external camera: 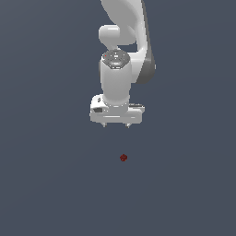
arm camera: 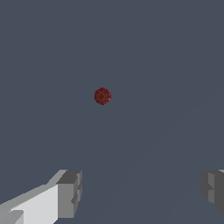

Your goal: Pick up the object and move it to a goal position.

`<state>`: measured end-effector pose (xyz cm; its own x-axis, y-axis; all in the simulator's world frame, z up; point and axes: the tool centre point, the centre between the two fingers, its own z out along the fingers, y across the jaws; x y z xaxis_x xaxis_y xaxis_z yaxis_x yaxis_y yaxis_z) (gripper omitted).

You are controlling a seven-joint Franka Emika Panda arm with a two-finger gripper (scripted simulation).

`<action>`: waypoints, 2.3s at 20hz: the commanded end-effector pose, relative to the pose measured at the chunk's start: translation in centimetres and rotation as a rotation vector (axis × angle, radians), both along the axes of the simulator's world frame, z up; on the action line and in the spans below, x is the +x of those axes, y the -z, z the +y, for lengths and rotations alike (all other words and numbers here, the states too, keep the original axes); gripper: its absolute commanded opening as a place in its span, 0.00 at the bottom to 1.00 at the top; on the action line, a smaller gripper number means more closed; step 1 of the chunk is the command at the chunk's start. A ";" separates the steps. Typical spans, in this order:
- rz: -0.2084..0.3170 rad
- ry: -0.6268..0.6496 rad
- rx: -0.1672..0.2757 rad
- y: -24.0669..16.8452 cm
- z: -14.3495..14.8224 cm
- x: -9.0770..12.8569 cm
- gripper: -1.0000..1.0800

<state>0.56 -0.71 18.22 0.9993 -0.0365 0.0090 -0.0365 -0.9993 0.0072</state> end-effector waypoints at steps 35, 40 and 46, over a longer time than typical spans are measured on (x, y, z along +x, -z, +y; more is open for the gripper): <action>0.003 0.008 -0.004 7.7 2.7 6.2 0.96; 0.006 0.020 0.003 9.9 3.2 7.4 0.96; 0.008 0.027 0.007 11.3 3.5 8.1 0.96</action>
